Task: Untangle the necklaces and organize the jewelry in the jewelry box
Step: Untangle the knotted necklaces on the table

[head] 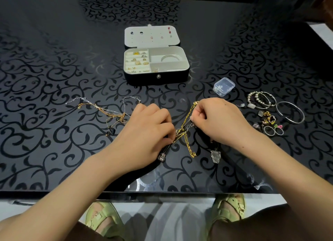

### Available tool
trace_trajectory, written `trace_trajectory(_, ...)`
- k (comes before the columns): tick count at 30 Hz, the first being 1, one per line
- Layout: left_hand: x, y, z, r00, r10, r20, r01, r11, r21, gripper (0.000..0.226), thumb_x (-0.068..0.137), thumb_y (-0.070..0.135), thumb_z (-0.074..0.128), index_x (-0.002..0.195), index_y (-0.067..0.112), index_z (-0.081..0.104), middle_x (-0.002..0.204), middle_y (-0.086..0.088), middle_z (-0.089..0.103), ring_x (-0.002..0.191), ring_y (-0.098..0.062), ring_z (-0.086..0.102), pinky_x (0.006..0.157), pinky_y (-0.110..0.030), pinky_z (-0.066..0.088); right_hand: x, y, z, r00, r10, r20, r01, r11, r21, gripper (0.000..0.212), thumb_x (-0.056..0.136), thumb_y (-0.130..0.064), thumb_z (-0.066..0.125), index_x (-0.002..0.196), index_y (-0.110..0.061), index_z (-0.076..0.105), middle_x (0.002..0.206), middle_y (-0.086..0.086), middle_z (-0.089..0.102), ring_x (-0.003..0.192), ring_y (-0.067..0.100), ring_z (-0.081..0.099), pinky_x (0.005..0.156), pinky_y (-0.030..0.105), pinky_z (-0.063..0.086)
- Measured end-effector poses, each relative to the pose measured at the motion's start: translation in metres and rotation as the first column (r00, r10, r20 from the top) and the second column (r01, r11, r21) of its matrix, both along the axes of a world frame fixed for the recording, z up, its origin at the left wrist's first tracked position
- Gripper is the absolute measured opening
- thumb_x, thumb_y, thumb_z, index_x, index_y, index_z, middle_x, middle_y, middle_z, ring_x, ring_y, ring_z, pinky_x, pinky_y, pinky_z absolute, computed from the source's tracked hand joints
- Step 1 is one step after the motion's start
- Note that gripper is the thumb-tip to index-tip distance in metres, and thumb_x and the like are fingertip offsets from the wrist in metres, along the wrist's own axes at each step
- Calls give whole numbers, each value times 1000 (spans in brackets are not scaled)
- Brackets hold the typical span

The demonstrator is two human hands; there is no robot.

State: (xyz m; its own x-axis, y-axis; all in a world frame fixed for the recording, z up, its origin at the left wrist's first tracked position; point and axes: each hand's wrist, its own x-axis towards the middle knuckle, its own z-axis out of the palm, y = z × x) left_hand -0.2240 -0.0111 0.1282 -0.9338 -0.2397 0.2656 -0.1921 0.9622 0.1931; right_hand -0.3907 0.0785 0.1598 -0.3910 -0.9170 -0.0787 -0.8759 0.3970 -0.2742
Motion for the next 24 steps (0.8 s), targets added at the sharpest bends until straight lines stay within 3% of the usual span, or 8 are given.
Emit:
trace_trajectory(4,1,1,3,1000,18,-2,-18,1000,21,4,76,27,61,77,27,65,84,8,53,82,-14,40,71,-27,16,0,1,3,1000,8,12,-7,999,-49,17,88,-24,50,71,-21,55,71,-9,52,79,16,53,70,30,43)
trace_trajectory(10,-4,4,9,993,109,-43,-105,991,84,22,77,40,48,77,28,67,84,10,50,82,-14,42,71,-30,21,13,24,14,996,28,90,-27,999,-19,22,80,-44,63,70,-24,60,67,-10,57,75,10,53,68,27,40)
trace_trajectory(13,-9,7,8,992,126,-33,-122,988,95,27,74,48,49,76,28,68,82,9,50,80,-16,46,71,-31,23,24,36,8,996,48,76,-52,998,45,30,75,-55,63,74,-27,54,73,-13,54,79,7,51,67,26,36)
trace_trajectory(20,-22,20,0,989,142,-33,-140,989,42,13,73,34,61,70,23,68,74,5,49,73,-19,47,66,-31,22,23,43,4,995,89,50,-91,994,58,19,90,-33,50,74,-23,51,84,-7,58,86,17,54,78,32,44)
trace_trajectory(24,-23,20,-2,983,181,-25,-179,982,58,11,71,30,62,68,20,67,72,4,49,70,-20,48,63,-31,17,11,43,10,998,52,33,-53,998,16,19,90,-31,48,74,-22,52,82,-8,58,82,15,53,72,30,42)
